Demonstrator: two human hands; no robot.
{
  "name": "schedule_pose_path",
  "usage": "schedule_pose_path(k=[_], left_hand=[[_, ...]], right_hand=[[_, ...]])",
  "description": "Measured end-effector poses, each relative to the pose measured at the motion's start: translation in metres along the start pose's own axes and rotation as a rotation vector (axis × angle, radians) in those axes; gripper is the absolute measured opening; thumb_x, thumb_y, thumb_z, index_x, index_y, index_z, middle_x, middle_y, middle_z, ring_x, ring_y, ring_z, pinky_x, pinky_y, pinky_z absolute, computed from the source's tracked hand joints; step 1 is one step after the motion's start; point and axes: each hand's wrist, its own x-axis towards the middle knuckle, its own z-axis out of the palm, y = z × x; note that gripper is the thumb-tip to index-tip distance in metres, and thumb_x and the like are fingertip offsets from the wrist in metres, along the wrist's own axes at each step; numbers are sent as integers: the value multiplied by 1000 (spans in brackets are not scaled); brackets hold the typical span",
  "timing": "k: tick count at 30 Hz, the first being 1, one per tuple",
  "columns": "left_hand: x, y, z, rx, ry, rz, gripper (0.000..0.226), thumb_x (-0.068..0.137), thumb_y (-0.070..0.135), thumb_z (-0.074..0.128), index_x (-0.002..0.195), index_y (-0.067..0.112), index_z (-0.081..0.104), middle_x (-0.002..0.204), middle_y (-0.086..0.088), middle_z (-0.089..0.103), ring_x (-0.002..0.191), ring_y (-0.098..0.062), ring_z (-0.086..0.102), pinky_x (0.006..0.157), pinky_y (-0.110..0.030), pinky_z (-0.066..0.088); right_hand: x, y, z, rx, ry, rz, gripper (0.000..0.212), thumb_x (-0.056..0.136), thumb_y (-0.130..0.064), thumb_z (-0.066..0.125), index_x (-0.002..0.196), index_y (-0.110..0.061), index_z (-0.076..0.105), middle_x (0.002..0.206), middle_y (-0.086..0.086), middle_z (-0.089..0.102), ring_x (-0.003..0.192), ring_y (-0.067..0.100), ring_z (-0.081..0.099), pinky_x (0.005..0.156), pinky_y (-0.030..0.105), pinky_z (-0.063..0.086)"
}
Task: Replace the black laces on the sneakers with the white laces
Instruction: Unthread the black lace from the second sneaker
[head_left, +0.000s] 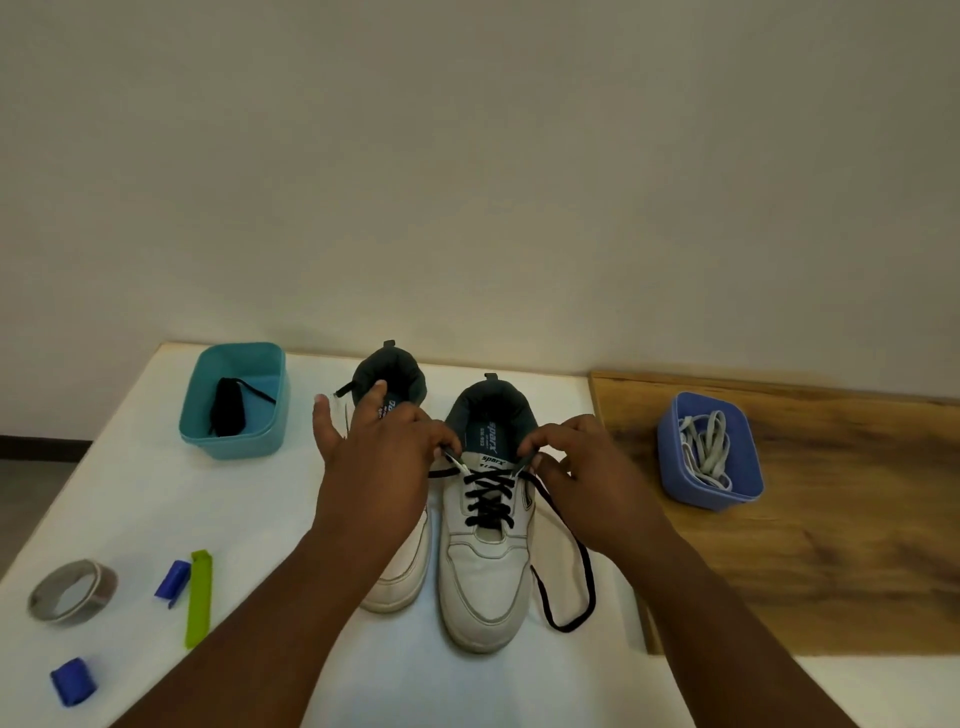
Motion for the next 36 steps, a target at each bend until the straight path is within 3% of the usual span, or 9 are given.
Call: schedule_pose_path(k=[5, 8, 12, 15, 19, 27, 30, 34, 36], left_hand=[[-2, -2, -2, 5, 1, -38, 32, 96, 27, 63, 110, 56, 62, 133, 22, 56, 154, -23, 11, 113, -68, -12], [-7, 10, -2, -52, 49, 14, 24, 95, 34, 55, 110, 50, 66, 136, 20, 55, 154, -25, 9, 113, -71, -9], [-9, 31, -1, -72, 101, 215, 41, 87, 43, 37, 112, 48, 70, 149, 14, 48, 153, -31, 11, 116, -69, -4], [-7, 31, 10, -15, 61, 228, 49, 87, 47, 26, 110, 46, 70, 155, 8, 42, 154, -34, 9, 116, -69, -2], [-6, 28, 21, -3, 55, 248, 40, 88, 53, 36, 91, 41, 73, 144, 8, 53, 152, -33, 17, 117, -68, 3], [-4, 29, 18, -97, 184, 102, 25, 92, 43, 50, 87, 35, 74, 131, 11, 58, 148, -28, 25, 119, -62, 7], [-4, 28, 15, -154, 243, 19, 30, 90, 42, 43, 94, 36, 72, 134, 8, 56, 148, -27, 25, 119, -61, 9], [-8, 36, 20, -99, 130, 185, 45, 88, 48, 35, 122, 42, 63, 155, 3, 40, 153, -30, 12, 119, -62, 4], [-8, 35, 22, -25, 98, 215, 40, 91, 53, 35, 113, 44, 68, 156, 3, 39, 153, -31, 11, 119, -62, 3]], right_hand=[[0, 0, -3, 2, 0, 28, 15, 100, -34, 60, 99, -48, 65, 105, -11, 50, 80, 6, 59, 78, 33, 55], [-2, -1, 2, 26, 23, 17, 21, 100, -26, 61, 99, -47, 66, 103, -13, 50, 79, 2, 56, 71, 19, 47], [-1, -6, 12, 164, 41, -12, 29, 99, -12, 60, 108, -37, 70, 106, -7, 55, 90, 0, 56, 76, 11, 41], [0, -7, 14, 214, 47, 5, 31, 99, -11, 60, 109, -38, 71, 108, -7, 57, 94, 0, 57, 77, 7, 40], [0, -6, 15, 249, 38, 16, 33, 99, -11, 60, 108, -40, 71, 111, -6, 57, 98, 5, 59, 83, 16, 47], [1, -6, 14, 229, 25, 11, 29, 99, -15, 59, 108, -40, 70, 112, -8, 55, 96, 4, 59, 88, 22, 52], [0, -6, 13, 241, 24, 10, 26, 100, -19, 60, 106, -43, 70, 111, -10, 56, 93, 3, 59, 83, 18, 50], [-1, -10, 10, 259, 22, 20, 31, 99, -14, 60, 100, -45, 66, 110, -9, 56, 90, 2, 59, 78, 10, 46], [-3, -13, 7, 282, 6, 17, 32, 97, -13, 59, 98, -44, 64, 110, -10, 55, 87, 0, 59, 75, 10, 46]])
